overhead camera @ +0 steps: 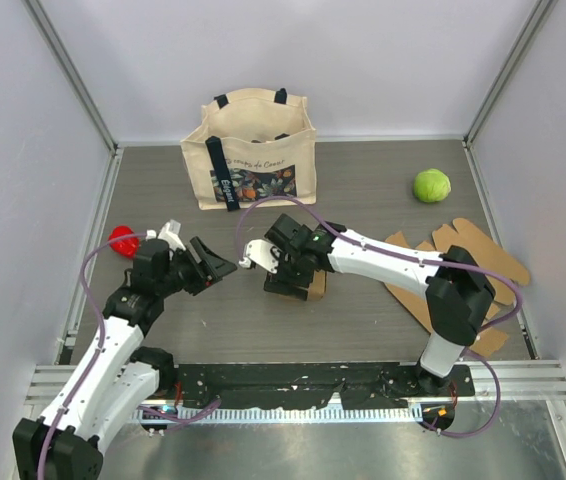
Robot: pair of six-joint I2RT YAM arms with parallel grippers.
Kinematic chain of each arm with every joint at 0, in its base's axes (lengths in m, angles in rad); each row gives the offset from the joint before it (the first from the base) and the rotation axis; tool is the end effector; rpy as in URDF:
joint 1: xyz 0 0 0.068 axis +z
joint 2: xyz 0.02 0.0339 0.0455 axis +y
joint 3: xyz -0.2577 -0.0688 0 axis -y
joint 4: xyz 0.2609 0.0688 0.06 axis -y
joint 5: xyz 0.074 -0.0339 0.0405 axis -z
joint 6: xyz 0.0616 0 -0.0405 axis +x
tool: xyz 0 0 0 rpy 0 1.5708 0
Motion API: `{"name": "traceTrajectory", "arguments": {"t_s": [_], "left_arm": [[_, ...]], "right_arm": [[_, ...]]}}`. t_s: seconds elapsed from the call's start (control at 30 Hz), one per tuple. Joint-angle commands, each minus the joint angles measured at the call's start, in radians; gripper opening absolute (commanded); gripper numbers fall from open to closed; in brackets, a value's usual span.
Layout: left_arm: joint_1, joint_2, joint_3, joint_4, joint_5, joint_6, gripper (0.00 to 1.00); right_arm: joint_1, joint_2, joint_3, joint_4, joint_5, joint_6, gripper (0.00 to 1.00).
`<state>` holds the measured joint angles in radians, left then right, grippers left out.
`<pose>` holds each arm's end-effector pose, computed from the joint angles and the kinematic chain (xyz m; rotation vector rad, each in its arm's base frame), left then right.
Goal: Fold the paper box
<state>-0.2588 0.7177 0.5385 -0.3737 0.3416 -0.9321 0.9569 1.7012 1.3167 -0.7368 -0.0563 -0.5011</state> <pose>0.1935 -0.0726 0.2262 -0.5432 2.2130 -1.0337 0.2142 0.3100 0.2047 -1.8170 2.0083 0.2142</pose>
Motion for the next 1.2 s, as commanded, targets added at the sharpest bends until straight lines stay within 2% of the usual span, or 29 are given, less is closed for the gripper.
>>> {"name": "traceTrajectory", "arguments": {"t_s": [0.0,0.17,0.33,0.4,0.5,0.57,0.7,0.87,1.07,1.17], "left_arm": [[-0.003,0.054,0.04,-0.001,0.094,0.137,0.61],[-0.049,0.117,0.029,0.1,0.1,0.145,0.6],[-0.106,0.184,0.041,0.215,0.06,0.185,0.7],[-0.151,0.207,0.061,0.246,0.031,0.208,0.76],[-0.238,0.252,0.09,0.301,-0.024,0.237,0.8],[-0.296,0.301,0.127,0.306,-0.049,0.277,0.8],[-0.333,0.35,0.187,0.248,-0.081,0.34,0.77],[-0.346,0.281,0.186,0.216,-0.113,0.453,0.72],[-0.431,0.246,0.19,0.187,-0.096,0.663,0.81],[-0.483,0.278,0.212,0.183,-0.081,0.748,0.82]], "right_arm": [[-0.003,0.018,0.039,-0.029,-0.045,-0.005,0.77],[-0.012,-0.024,-0.025,0.06,-0.002,0.038,0.86],[-0.015,-0.116,-0.066,0.102,-0.007,0.059,0.86],[-0.017,-0.141,-0.085,0.099,0.01,0.061,0.87],[-0.032,-0.19,-0.109,0.1,0.019,0.053,0.87],[-0.038,-0.222,-0.126,0.106,0.023,0.05,0.87],[-0.046,-0.273,-0.172,0.119,0.032,0.053,0.87],[-0.06,-0.359,-0.27,0.18,0.038,0.078,0.87],[-0.063,-0.439,-0.353,0.26,0.007,0.113,0.87],[-0.063,-0.459,-0.379,0.277,0.004,0.111,0.87]]}}
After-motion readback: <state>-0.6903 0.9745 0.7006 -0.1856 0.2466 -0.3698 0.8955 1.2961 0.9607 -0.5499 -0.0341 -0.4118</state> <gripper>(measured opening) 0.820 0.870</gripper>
